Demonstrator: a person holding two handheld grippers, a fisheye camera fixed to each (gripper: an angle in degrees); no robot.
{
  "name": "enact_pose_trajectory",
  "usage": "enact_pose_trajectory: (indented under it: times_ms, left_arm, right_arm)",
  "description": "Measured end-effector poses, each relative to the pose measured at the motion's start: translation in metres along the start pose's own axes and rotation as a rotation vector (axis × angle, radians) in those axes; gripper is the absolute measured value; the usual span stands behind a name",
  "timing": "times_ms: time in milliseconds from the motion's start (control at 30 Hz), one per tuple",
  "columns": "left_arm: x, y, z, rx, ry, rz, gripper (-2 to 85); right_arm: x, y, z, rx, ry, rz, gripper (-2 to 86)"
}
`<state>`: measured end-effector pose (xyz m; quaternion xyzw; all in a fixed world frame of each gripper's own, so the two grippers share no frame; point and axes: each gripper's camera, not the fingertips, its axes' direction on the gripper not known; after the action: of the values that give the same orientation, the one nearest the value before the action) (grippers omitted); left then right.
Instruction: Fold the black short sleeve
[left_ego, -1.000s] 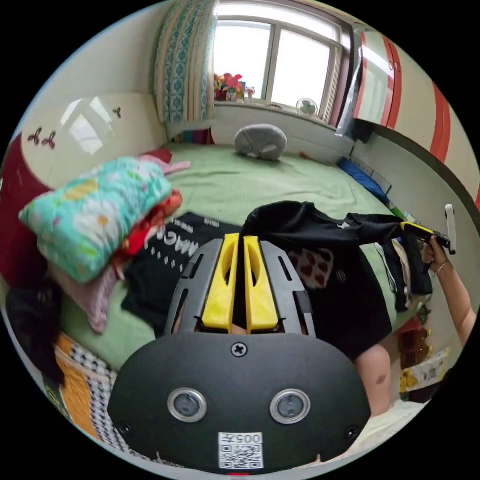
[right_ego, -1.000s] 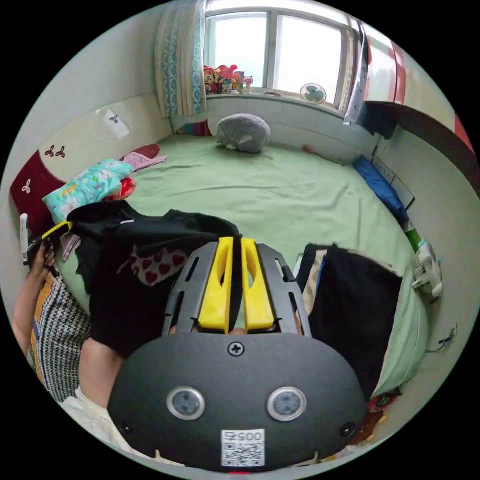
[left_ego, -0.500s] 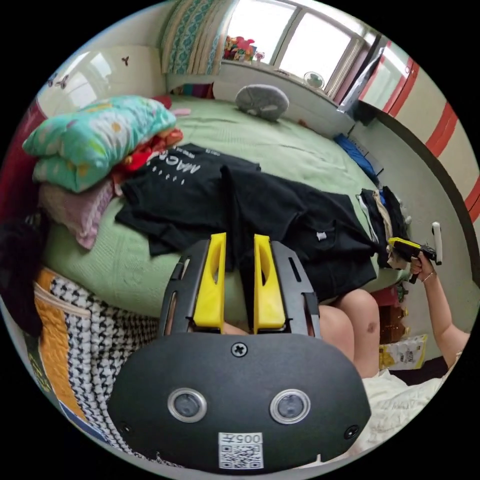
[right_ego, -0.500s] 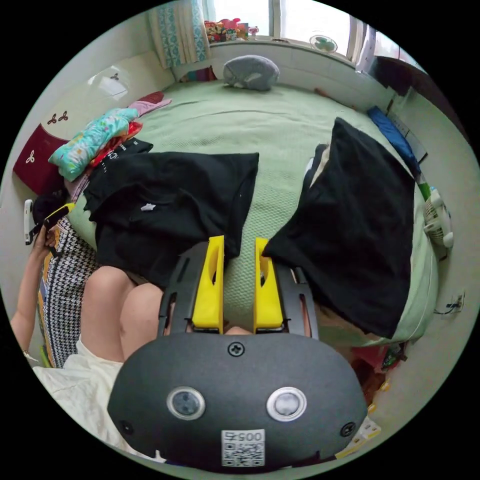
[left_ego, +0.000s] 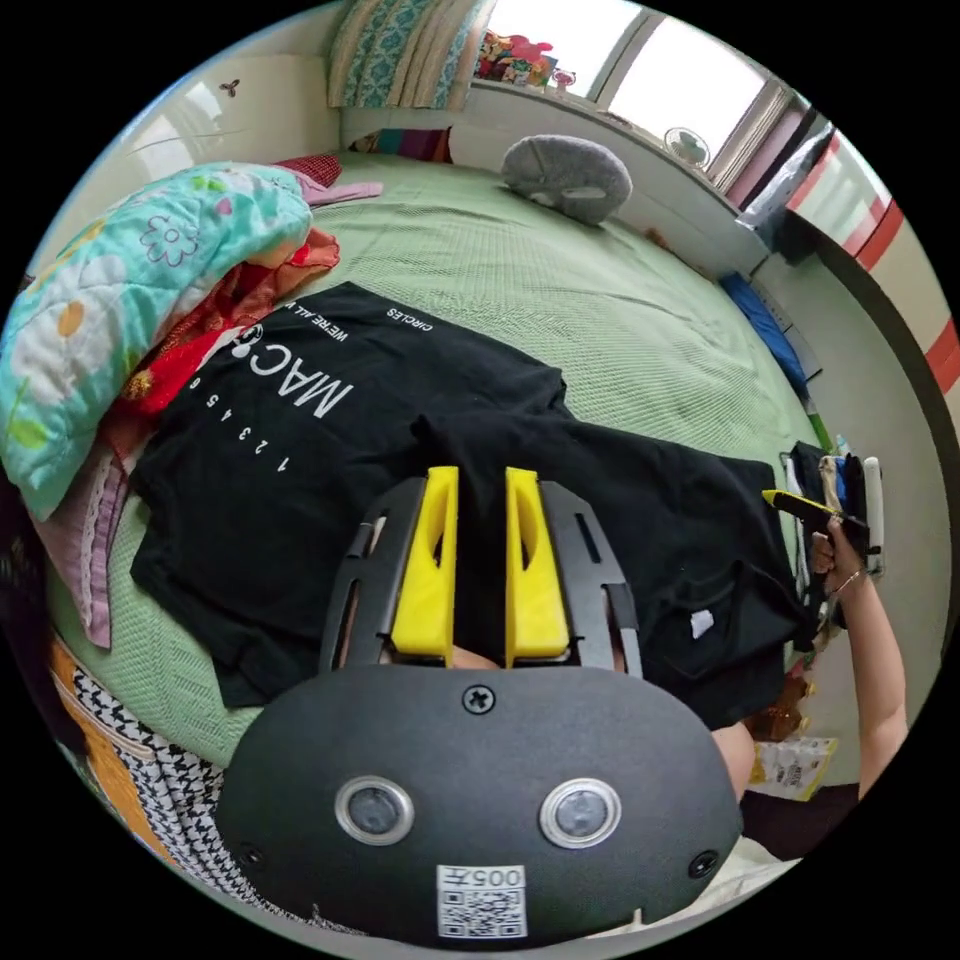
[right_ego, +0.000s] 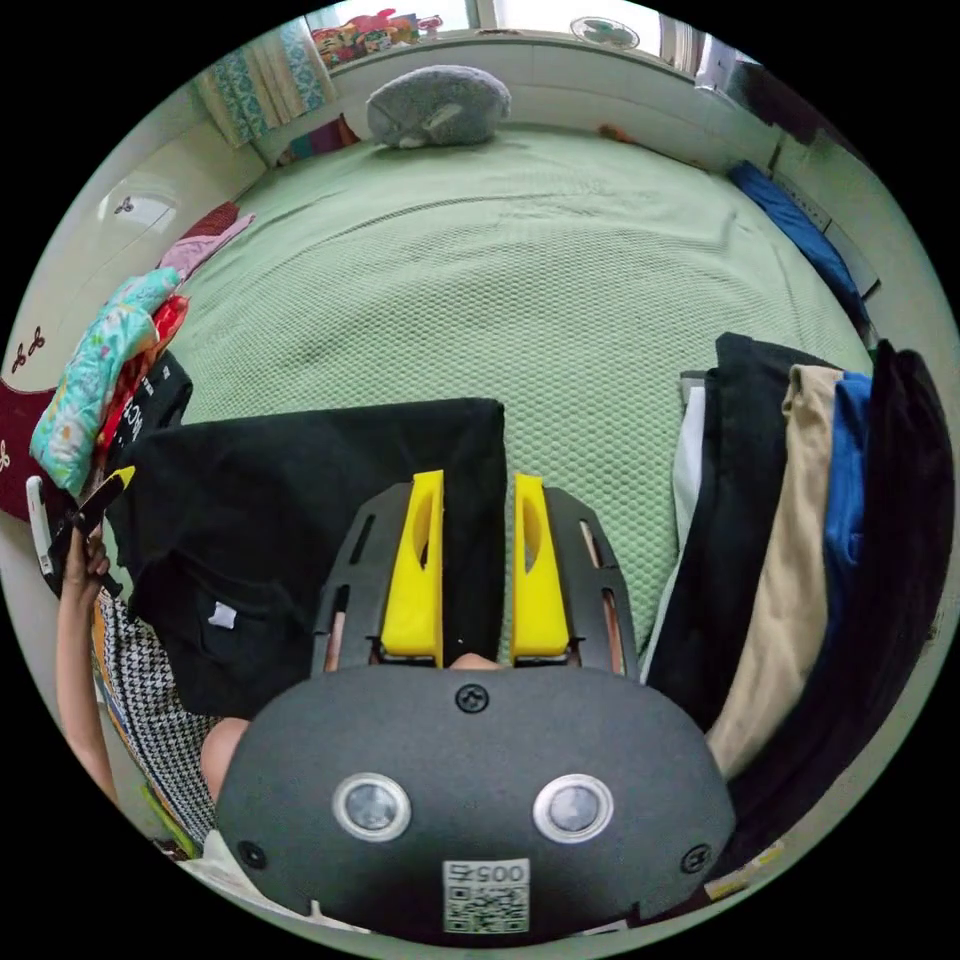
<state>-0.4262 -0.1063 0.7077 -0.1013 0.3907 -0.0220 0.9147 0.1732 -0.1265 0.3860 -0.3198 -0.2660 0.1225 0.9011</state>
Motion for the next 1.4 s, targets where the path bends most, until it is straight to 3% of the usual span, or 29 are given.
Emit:
enact_pose_trajectory:
  times_ms: [200,333,400,533,733,867,1067,1233,1300,1400]
  left_arm:
    - [0.048,0.018,-0.007,0.088,-0.200,0.257,1.8]
    - [0.055,-0.011,-0.024,0.143,-0.106,0.192,1.6]
    - [0.064,-0.026,-0.027,0.176,-0.138,0.205,2.4]
    - [0.078,-0.033,-0.024,0.130,-0.336,0.112,6.7]
    - [0.069,0.058,-0.056,0.115,-0.013,0.106,7.3]
    - [0.059,0.133,-0.065,0.058,0.031,0.025,7.5]
    - [0.054,0.199,-0.038,-0.036,0.143,-0.068,10.3]
    - [0.065,0.212,-0.007,-0.123,0.100,-0.068,11.0]
    - [0.067,0.216,-0.006,-0.104,0.021,-0.107,8.3]
    - [0.069,0.215,-0.009,-0.147,0.051,-0.094,2.0]
  right_arm:
    - [-0.023,0.033,-0.017,0.193,0.112,-0.180,-0.1]
    - [-0.003,0.007,-0.054,0.235,-0.004,-0.106,-0.9]
    - [-0.003,-0.007,-0.066,0.290,0.044,-0.086,-0.8]
    - [-0.004,-0.020,-0.067,0.171,0.164,-0.016,0.6]
    - [0.000,0.087,-0.095,0.154,0.103,-0.072,5.5]
    - [0.012,0.161,-0.098,0.130,0.064,-0.017,8.2]
    - [0.010,0.197,-0.062,0.047,0.025,0.042,8.3]
    - [0.006,0.198,-0.029,-0.023,0.049,0.091,7.0]
    - [0.001,0.201,-0.029,-0.013,0.073,0.081,5.1]
    - [-0.005,0.204,-0.037,-0.032,0.047,0.035,-0.2]
